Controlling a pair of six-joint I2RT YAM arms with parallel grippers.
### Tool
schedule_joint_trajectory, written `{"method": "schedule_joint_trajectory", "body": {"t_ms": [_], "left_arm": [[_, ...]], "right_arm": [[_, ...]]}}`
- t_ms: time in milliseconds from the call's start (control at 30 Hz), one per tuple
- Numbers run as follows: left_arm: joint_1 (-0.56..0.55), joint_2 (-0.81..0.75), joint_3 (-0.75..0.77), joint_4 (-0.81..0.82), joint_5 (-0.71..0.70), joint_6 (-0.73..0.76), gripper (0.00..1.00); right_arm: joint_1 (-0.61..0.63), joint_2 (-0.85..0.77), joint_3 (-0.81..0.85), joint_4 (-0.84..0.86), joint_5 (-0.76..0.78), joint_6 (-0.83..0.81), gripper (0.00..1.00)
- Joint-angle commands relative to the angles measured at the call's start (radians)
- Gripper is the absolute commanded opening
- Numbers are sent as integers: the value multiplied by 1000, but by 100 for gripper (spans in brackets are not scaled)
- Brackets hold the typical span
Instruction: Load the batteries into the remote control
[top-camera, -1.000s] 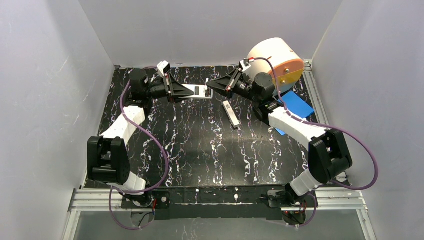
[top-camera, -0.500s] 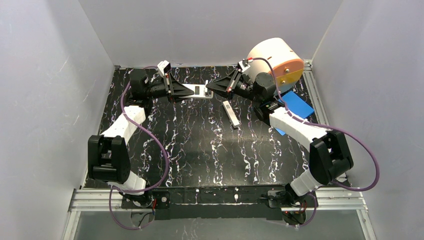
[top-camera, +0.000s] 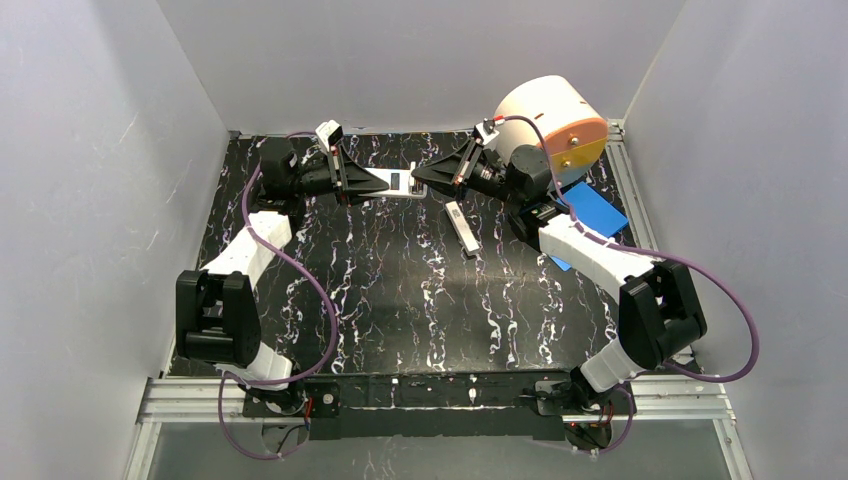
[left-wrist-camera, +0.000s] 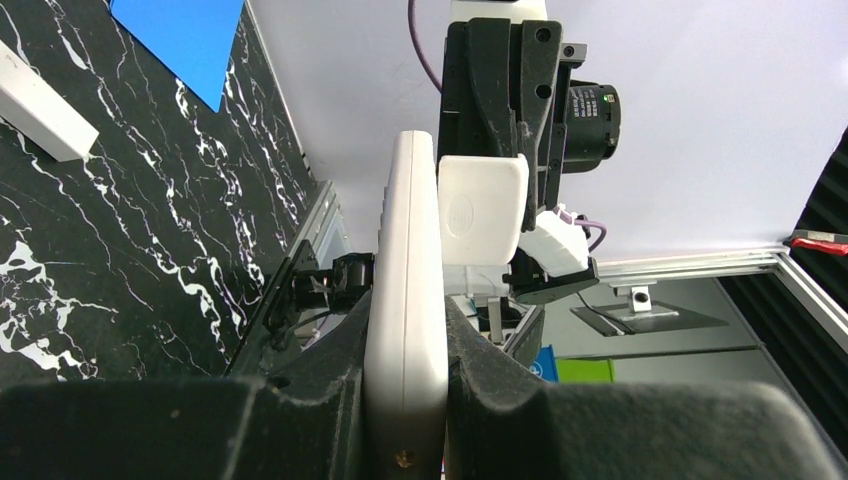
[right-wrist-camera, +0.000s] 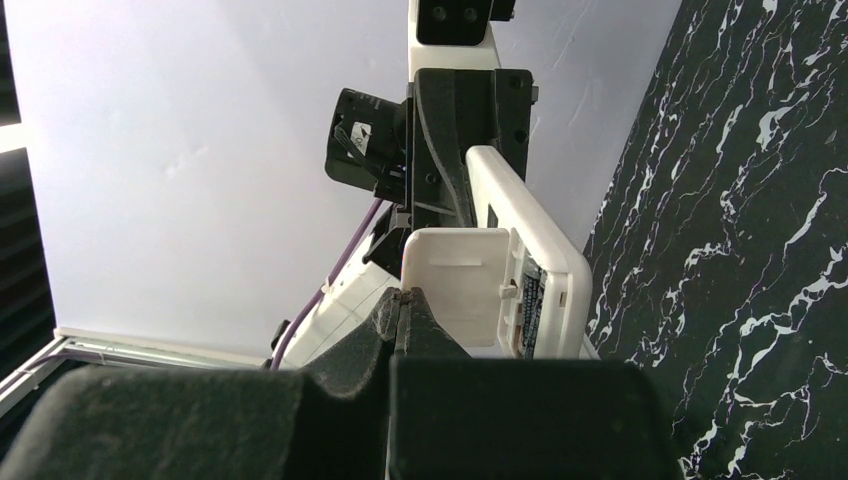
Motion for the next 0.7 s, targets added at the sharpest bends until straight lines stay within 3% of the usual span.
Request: {"method": "schedule_joint_trajectory", "body": {"t_ms": [0,667], "left_arm": [[-11,-6,19,46,41,-12,0],[-13,-1,18,123,43,-71,0]], "right_arm": [[-4,2,12,60,-13,4,1],[-20,2,-50,46,-15,46,1]]}}
